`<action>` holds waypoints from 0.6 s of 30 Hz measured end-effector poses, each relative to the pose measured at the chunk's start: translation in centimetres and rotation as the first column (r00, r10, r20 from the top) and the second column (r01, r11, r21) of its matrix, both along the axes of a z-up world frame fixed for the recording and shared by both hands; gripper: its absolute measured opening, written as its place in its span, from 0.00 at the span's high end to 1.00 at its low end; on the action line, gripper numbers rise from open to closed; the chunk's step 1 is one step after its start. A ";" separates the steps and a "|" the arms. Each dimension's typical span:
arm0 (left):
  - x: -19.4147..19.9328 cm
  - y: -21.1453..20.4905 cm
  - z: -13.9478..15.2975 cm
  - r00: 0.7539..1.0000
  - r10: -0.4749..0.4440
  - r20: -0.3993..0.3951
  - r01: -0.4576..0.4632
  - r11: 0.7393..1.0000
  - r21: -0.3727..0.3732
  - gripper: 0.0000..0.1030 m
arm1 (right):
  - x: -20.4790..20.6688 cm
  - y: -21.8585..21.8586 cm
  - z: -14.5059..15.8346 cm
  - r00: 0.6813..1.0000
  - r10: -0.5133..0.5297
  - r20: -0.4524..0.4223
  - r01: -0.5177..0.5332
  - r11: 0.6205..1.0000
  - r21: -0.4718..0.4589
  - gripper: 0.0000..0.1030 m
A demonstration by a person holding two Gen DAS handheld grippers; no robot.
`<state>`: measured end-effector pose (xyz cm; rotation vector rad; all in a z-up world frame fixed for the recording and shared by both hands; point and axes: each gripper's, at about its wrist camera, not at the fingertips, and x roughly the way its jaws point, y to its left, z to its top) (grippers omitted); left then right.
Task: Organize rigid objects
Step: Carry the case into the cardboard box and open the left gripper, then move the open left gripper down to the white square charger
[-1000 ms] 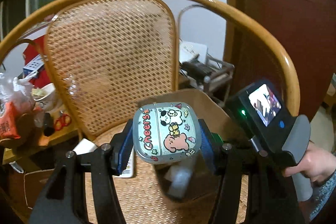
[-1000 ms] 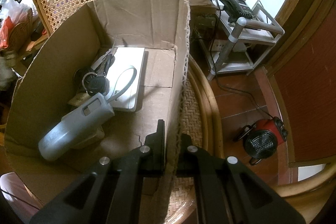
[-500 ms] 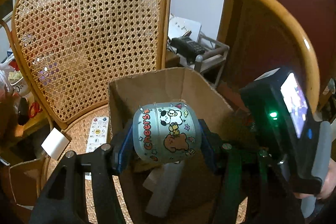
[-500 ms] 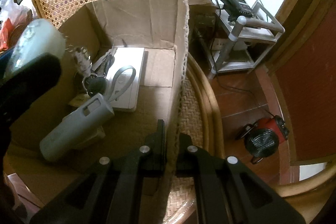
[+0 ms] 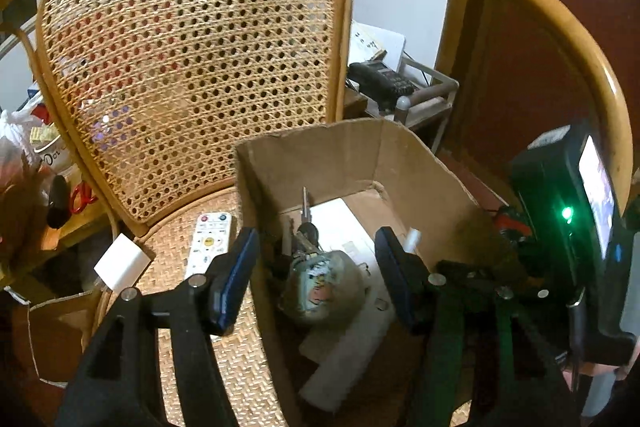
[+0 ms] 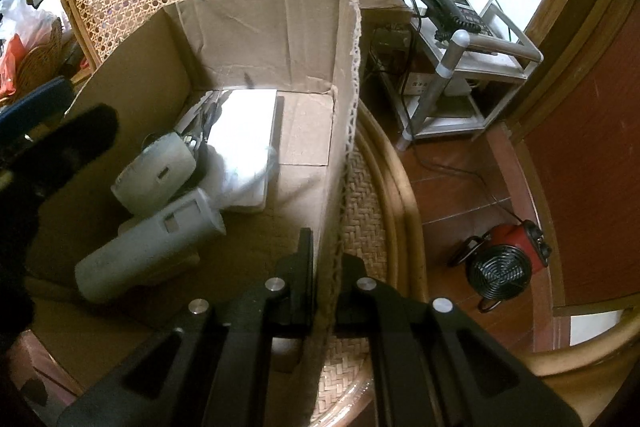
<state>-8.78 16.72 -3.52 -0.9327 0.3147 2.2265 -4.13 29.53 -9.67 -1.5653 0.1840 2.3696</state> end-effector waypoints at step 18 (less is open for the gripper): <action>-4.4 -8.3 0.9 0.980 0.164 -0.115 -0.161 0.986 0.041 0.03 | 0.0 0.0 0.0 1.000 0.002 0.002 -0.002 1.000 0.005 0.93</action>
